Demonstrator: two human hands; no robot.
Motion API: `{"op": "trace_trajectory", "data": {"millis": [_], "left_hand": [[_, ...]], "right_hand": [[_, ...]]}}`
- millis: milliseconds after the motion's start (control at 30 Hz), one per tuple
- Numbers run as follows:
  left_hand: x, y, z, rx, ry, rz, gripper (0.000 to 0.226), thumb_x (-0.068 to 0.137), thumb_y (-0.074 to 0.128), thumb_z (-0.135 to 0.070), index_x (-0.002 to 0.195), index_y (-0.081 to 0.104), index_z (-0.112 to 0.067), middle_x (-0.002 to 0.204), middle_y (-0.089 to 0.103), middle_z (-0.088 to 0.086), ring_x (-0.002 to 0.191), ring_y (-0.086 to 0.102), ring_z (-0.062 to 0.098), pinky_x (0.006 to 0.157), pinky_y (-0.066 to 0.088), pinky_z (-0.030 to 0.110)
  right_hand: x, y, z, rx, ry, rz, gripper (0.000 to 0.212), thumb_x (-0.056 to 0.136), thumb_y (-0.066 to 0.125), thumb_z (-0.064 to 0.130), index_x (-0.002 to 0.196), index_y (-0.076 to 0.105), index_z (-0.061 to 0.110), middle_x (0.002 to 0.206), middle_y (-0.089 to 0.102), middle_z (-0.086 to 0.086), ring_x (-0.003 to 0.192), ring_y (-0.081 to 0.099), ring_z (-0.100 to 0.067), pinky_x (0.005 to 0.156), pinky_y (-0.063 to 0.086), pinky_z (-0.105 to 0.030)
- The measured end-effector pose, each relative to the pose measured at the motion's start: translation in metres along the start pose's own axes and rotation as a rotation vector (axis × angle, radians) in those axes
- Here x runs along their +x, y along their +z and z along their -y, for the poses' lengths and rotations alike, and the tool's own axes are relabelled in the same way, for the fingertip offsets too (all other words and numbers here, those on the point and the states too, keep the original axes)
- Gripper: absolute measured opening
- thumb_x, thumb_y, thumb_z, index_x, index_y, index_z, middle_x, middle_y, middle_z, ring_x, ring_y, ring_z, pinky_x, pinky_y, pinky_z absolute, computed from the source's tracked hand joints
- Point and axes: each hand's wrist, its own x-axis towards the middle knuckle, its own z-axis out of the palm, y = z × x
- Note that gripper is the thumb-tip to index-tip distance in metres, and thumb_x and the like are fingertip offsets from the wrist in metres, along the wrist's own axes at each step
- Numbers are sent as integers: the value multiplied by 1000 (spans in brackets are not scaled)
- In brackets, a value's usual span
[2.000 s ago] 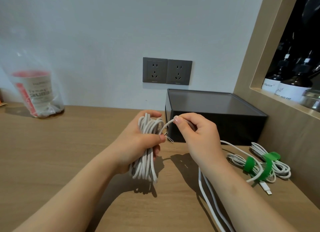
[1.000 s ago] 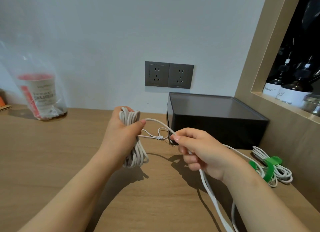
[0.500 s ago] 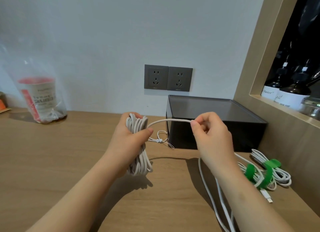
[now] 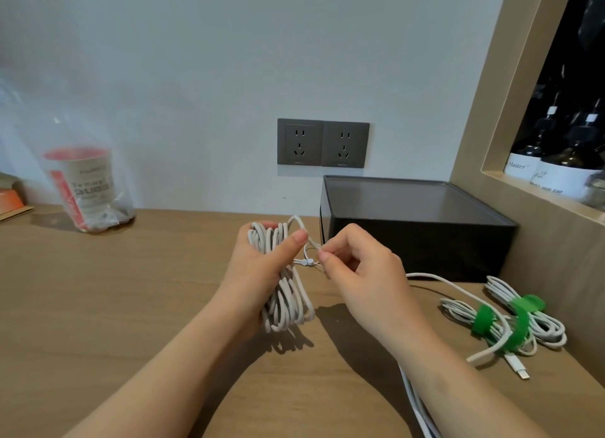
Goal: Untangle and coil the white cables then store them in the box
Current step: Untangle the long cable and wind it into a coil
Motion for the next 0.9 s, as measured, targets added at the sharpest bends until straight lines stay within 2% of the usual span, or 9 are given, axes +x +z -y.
{"op": "trace_trajectory", "data": {"millis": [167,233,333,467,600,667,767,833,900], "left_hand": [[0,0,1,-28,43,-35,73,50,73,-37,116,45,-19,93,58,3,76,61,14,63,49,30],[0,-1,2,44,58,-13,75,54,74,-35,120,41,-22,100,56,2,84,61,15,69,51,30],[0,-1,3,135,101,17,53,72,75,-22,113,41,-28,99,54,2,85,60,16,70,51,30],[4,1,4,78,198,-83,30,85,63,-8,96,44,-28,85,51,2,72,55,14,65,48,31],[14,-6,2,-104,148,-265,26,89,56,-1,91,41,-23,76,48,4,60,51,15,57,48,31],[18,-11,-1,-280,68,-313,20,91,52,1,97,41,-15,70,48,6,50,55,15,53,54,31],[22,-18,-4,-513,-48,-299,23,92,50,0,111,42,-11,64,53,9,42,61,15,50,58,37],[24,-22,-4,-619,-104,-289,16,93,50,-2,107,44,-9,62,56,9,44,63,14,50,58,41],[26,-25,-4,-736,-135,-270,4,94,49,-5,91,48,-6,53,59,7,46,63,13,49,57,38]], "right_hand": [[-1,-1,0,-1,-12,82,10,88,61,24,79,62,26,72,60,10,75,56,1,61,47,-12],[-1,-2,1,-4,-30,113,9,87,62,21,78,64,23,72,61,9,75,56,-1,63,47,-13],[-2,-1,3,1,-39,135,10,86,64,19,78,65,25,72,62,11,77,57,1,66,46,-10],[-1,2,7,26,-6,134,18,85,65,23,80,59,39,76,63,13,77,58,1,65,49,-11],[0,0,9,87,132,244,15,85,65,25,86,57,38,75,65,3,55,54,3,47,39,-8],[1,-2,9,152,217,309,11,86,64,22,87,59,31,71,65,2,45,49,2,42,37,-10],[2,-7,10,210,289,403,4,88,62,19,87,64,22,62,61,4,42,43,-2,42,38,-14],[3,-13,8,211,317,426,6,88,61,19,86,67,18,61,60,5,44,43,-4,44,39,-15],[5,-19,4,157,326,419,9,89,60,18,84,68,17,61,59,5,44,44,-4,45,40,-15]]}}
